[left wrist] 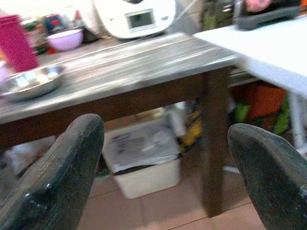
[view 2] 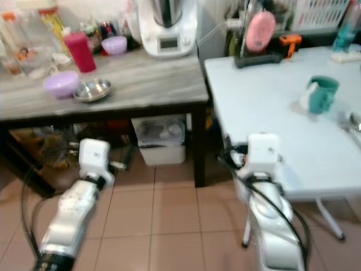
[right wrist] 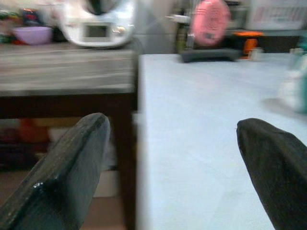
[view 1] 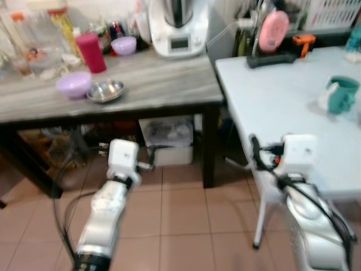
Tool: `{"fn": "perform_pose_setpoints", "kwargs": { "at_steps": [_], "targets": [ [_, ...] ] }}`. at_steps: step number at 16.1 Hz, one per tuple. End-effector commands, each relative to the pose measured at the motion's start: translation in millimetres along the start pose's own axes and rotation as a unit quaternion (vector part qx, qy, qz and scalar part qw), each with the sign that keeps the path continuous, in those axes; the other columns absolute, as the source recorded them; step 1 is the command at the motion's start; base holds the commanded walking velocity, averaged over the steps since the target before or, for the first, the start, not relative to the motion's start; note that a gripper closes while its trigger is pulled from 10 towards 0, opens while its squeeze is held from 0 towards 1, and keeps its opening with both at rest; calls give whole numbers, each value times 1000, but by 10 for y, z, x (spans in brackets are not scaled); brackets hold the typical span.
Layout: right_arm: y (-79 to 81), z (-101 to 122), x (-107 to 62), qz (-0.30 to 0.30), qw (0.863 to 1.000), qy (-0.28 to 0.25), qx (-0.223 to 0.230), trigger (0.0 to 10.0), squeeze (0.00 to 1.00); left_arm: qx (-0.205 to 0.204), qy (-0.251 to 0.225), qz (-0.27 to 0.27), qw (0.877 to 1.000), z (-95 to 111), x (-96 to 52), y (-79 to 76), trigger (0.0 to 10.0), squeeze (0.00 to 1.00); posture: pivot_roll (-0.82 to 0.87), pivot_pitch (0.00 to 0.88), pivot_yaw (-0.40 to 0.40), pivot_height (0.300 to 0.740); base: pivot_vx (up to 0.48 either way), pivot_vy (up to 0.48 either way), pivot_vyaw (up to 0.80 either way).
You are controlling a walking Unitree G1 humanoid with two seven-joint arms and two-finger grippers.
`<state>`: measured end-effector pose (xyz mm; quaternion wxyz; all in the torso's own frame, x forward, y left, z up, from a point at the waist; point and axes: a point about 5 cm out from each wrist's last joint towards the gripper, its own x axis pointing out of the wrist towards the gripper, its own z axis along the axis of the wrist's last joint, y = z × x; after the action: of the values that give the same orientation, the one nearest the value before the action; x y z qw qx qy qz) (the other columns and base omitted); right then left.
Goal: Setting the table
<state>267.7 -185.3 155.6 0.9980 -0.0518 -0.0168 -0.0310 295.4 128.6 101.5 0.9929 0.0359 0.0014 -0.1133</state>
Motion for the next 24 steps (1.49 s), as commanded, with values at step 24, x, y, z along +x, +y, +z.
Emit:
{"fn": "perform_pose_setpoints", "kwargs": {
  "at_steps": [24],
  "targets": [
    [107, 47, -40, 25, 1000, -12, 6, 10000, 0, 11, 4, 4, 1000, -38, 2, 40, 10000, 0, -330, 2, 103, 740, 0, -407, 0]
  ]
}}
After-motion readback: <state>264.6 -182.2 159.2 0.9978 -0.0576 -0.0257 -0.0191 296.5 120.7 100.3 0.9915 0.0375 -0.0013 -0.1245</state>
